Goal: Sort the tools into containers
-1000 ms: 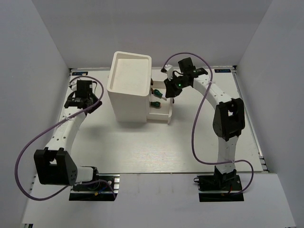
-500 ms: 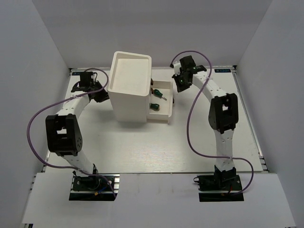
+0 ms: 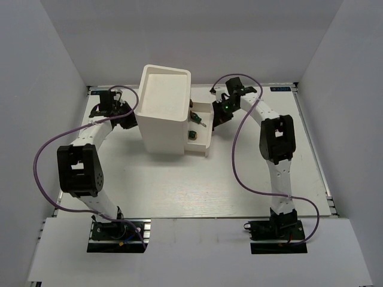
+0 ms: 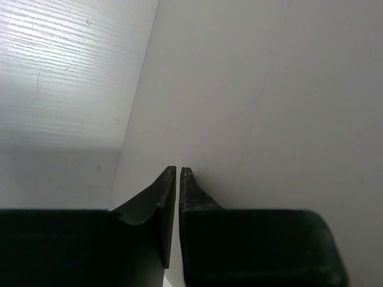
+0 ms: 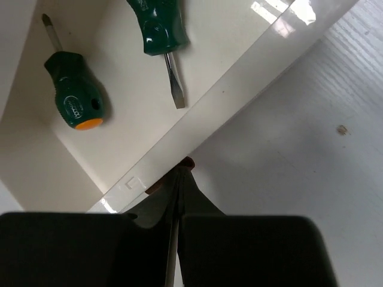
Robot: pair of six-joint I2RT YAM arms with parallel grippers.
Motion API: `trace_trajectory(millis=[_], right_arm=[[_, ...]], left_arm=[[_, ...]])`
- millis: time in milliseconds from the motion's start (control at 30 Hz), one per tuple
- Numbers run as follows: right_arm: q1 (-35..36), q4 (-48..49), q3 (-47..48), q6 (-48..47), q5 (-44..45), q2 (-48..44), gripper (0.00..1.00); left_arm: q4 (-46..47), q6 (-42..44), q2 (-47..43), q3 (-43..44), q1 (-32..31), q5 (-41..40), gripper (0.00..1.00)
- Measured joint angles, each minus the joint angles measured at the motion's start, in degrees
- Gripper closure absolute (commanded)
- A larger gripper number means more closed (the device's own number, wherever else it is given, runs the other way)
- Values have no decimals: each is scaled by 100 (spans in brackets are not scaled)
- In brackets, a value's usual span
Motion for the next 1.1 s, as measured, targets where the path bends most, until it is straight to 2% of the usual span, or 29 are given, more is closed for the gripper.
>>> trace_trajectory(millis=[467, 767, 933, 1000, 1033, 1067, 1100], right_arm=[[26, 811, 297, 640, -1510, 529, 100], [363, 1757, 319, 1202, -1895, 765, 100], [367, 1934, 328, 1471, -2037, 852, 100], [358, 1934, 328, 1519, -2033, 855, 100], [358, 1928, 328, 1517, -2026, 855, 100], [358, 1919, 328, 1513, -2006, 855, 100], [356, 1915, 306, 1475, -1971, 841, 100]], left_arm=[[68, 304, 0, -48, 22, 166, 83], [-11, 398, 0, -46, -79, 192, 83], [-48, 433, 0, -46, -105, 160, 83], [-63, 433, 0, -42, -109, 131, 75], [-118, 426, 2, -24, -116, 57, 66], [-142, 444, 2, -9, -122, 17, 66], [-256, 385, 4, 28, -129, -107, 52]])
